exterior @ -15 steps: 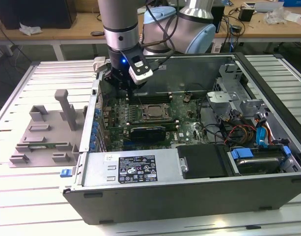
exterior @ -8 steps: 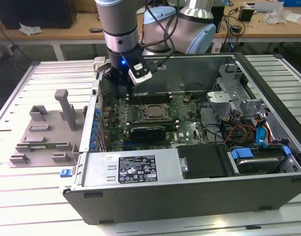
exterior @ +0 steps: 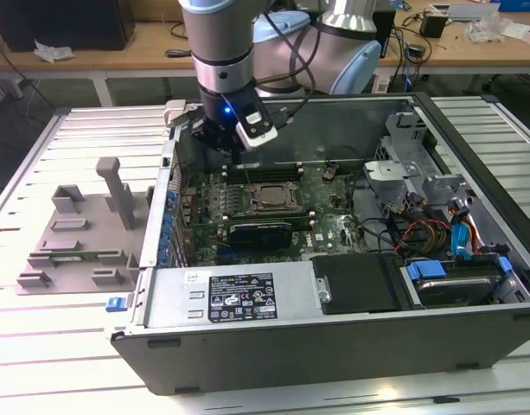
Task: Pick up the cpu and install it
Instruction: 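Install the first cpu locking lever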
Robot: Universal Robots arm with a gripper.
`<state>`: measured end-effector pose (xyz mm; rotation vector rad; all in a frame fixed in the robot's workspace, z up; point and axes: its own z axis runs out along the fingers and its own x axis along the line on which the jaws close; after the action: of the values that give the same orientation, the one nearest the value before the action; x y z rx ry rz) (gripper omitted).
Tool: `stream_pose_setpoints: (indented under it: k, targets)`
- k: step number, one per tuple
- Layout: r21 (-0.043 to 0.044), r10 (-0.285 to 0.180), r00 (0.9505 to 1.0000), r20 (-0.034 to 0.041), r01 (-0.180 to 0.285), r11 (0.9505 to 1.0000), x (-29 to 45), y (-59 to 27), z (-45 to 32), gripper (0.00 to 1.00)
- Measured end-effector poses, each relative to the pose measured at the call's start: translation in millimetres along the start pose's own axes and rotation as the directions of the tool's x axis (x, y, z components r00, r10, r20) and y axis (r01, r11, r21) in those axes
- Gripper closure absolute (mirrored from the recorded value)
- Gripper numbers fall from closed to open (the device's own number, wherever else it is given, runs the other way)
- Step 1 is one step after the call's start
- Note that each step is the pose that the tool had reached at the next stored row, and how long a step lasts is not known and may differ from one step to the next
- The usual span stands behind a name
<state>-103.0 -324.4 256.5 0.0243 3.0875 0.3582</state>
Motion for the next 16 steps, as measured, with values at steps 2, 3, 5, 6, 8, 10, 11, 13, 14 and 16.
stream_pose_setpoints:
  k: [2,3,5,6,8,10,11,13,14,16]
  targets:
    - [0.0,0.0,1.0,0.0,0.0,1.0,-12.6,0.1,0.5,0.89]
    - [0.0,0.0,1.0,0.0,0.0,1.0,-17.1,0.2,0.7,0.89]
    - [0.0,0.0,1.0,0.0,0.0,1.0,-28.6,0.3,1.2,0.89]
    - [0.0001,0.0,1.0,0.0,0.0,1.0,-34.1,0.3,1.4,0.89]
    - [0.0,0.0,1.0,0.0,0.0,1.0,-39.5,0.4,1.6,0.89]
    - [0.0,0.0,1.0,0.0001,0.0,1.0,-39.5,0.4,1.6,0.89]
    - [0.0,0.0,1.0,0.0,0.0,1.0,-39.6,0.4,1.6,0.89]
    - [-0.0002,0.0,1.0,0.0007,0.0,1.0,-39.6,0.3,2.5,0.89]
    - [-0.0001,0.0,1.0,0.0018,0.0,1.0,-39.5,-0.5,5.3,0.89]
    - [0.0006,0.0,1.0,0.0025,0.0,1.0,-39.5,-1.6,10.1,0.89]
